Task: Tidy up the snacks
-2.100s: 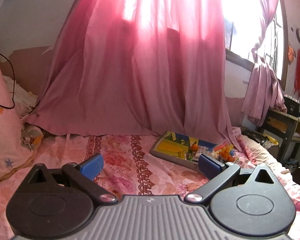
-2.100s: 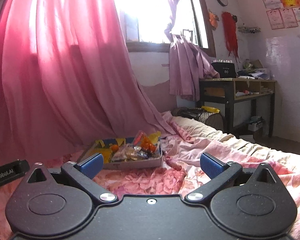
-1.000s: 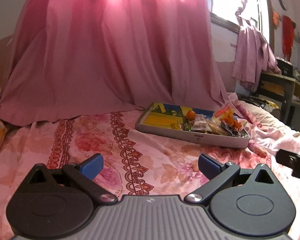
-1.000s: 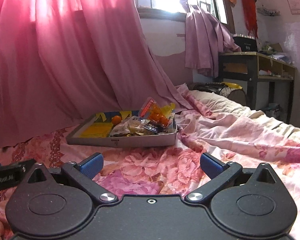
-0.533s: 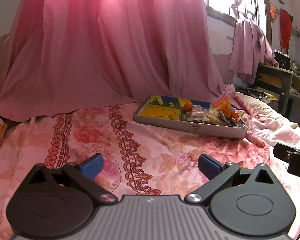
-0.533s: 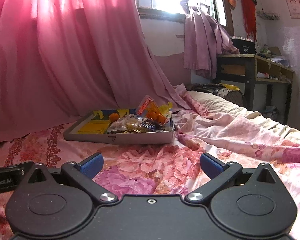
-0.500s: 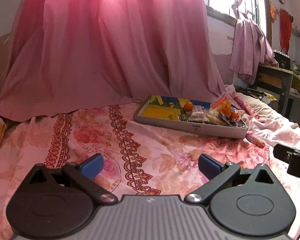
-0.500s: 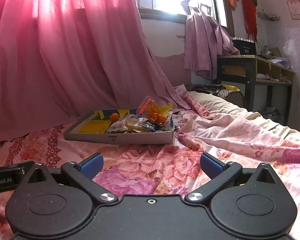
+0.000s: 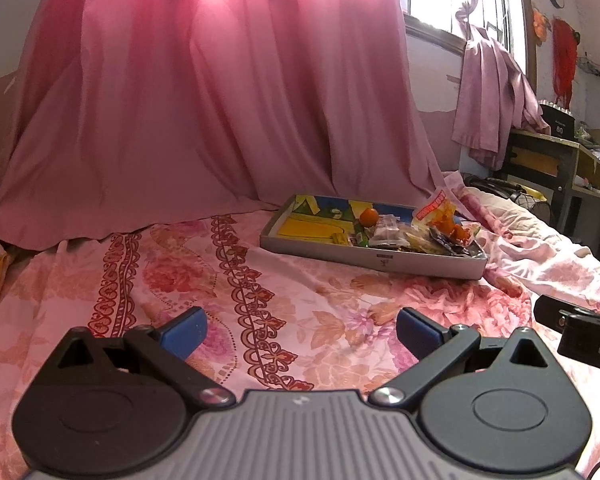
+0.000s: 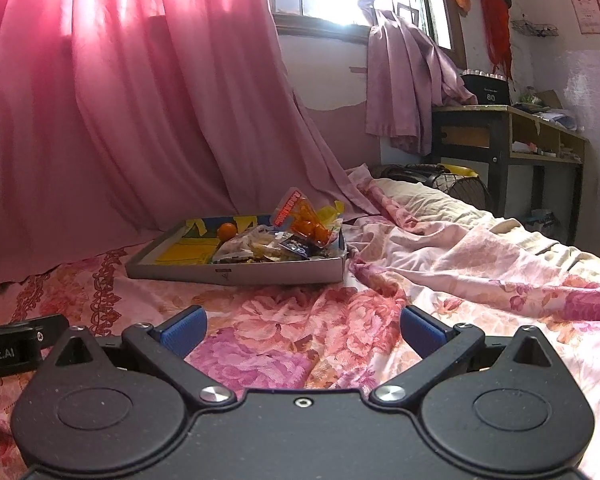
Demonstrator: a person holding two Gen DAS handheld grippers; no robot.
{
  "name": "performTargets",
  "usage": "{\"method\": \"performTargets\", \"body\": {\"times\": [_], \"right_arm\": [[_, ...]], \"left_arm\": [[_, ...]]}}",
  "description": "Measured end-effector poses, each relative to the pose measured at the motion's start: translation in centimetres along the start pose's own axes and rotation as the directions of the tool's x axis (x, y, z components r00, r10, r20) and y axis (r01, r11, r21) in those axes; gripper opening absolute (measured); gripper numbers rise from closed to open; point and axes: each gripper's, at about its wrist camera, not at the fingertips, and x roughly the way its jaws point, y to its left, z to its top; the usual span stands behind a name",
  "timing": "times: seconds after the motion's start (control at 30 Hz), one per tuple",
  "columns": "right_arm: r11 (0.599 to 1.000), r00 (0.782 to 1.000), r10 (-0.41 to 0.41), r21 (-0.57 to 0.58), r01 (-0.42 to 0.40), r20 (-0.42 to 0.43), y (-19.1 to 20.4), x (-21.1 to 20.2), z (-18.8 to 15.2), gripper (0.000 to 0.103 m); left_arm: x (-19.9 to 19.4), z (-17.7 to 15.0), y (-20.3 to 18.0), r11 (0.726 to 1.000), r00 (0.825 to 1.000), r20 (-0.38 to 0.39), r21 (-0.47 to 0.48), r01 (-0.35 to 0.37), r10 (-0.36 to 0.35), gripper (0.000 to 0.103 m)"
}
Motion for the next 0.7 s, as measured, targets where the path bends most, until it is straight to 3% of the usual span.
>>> {"method": "performTargets", "body": {"times": [0.7], "right_arm": [[1.000,1.000,0.001,0.002,-0.001,-0.016,-0.01,0.41,-0.15,0.102]], "left_arm": [[0.27,-0.22,0.02,1.000,1.000,-0.018,-0.003,-0.010,0.010,0.103]]}}
